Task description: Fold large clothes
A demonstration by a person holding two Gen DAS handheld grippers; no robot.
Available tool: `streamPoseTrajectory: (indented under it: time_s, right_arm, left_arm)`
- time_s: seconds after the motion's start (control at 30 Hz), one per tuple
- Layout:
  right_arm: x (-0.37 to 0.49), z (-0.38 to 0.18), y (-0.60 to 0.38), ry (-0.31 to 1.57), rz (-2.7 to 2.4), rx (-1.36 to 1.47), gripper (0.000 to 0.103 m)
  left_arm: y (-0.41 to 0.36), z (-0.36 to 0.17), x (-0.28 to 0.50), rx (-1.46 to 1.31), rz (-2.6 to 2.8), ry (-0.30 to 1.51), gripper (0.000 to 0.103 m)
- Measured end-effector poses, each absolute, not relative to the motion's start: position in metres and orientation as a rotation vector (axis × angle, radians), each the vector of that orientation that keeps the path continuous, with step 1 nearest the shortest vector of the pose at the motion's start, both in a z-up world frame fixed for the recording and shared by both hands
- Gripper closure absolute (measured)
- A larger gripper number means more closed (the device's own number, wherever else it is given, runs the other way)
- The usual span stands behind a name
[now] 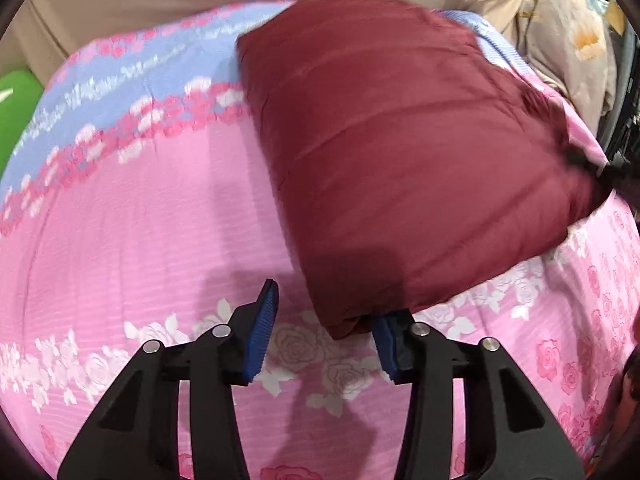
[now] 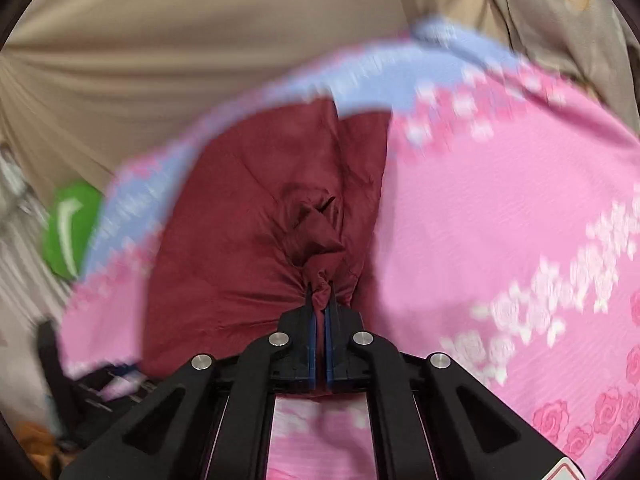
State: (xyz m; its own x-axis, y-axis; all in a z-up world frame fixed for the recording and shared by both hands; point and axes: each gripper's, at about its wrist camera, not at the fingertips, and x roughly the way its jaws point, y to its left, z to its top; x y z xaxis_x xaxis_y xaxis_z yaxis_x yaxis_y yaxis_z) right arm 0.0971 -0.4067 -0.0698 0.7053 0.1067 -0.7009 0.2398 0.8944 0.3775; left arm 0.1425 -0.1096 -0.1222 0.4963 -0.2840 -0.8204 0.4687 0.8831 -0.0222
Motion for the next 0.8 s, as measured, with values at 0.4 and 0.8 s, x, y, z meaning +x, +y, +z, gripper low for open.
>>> streamPoseTrajectory:
  time_s: [0.4,0.8]
  right_arm:
    - [0.086,-0.070,-0.410,0.811,-0.137,0.413,0.085]
    - [0.181,-0.081,-0.400,0.871,-0.115,0.295,0.096]
  left_arm:
    - [-0.082,-0.076,0.125,0.117,-0.579,0.924,0.047]
    - [-0.155,-0.070,0.178,0.183,-0.527,0.840,0.040]
